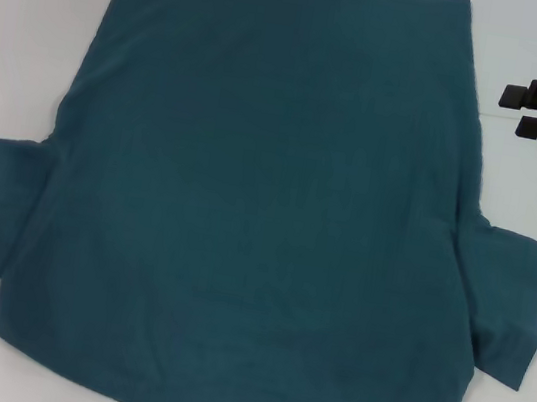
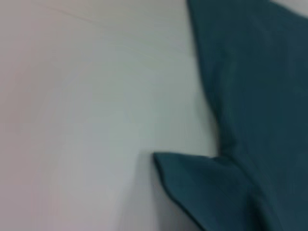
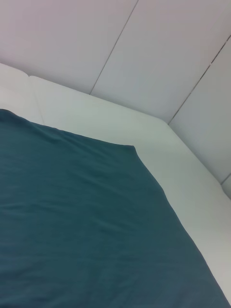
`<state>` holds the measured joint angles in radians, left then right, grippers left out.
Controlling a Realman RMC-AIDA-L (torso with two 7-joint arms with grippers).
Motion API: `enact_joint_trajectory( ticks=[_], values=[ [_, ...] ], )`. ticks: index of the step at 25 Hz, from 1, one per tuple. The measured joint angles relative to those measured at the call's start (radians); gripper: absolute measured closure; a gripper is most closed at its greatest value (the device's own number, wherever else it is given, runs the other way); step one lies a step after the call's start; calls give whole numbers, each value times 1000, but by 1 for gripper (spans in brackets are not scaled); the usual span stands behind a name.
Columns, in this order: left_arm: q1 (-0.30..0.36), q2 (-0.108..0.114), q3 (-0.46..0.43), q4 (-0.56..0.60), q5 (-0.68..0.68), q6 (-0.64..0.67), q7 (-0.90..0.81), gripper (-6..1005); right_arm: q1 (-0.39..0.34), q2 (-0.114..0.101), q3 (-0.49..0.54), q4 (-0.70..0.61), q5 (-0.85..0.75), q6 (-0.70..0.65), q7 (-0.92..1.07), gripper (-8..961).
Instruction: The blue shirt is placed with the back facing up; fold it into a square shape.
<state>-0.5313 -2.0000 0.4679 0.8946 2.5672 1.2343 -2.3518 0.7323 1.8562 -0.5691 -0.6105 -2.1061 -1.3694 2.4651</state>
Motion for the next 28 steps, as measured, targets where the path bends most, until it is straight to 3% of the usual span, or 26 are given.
enact_joint_trajectory(
  ticks=[5,17,23,28],
  values=[
    [-35,14,4,4,94,-54,-25,996,0,-1,0,-2,0,1,0,335],
    [-72,20,58,53,180,-68,-13,993,-1,-3,-7,-8,-3,5,-5,341],
    [-73,20,60,94,186,-47,-26,991,-1,-3,-6,-7,-3,4,-8,345],
    [-97,12,74,137,186,64,-75,990,-1,-3,-8,-5,-3,4,-8,348]
  ],
)
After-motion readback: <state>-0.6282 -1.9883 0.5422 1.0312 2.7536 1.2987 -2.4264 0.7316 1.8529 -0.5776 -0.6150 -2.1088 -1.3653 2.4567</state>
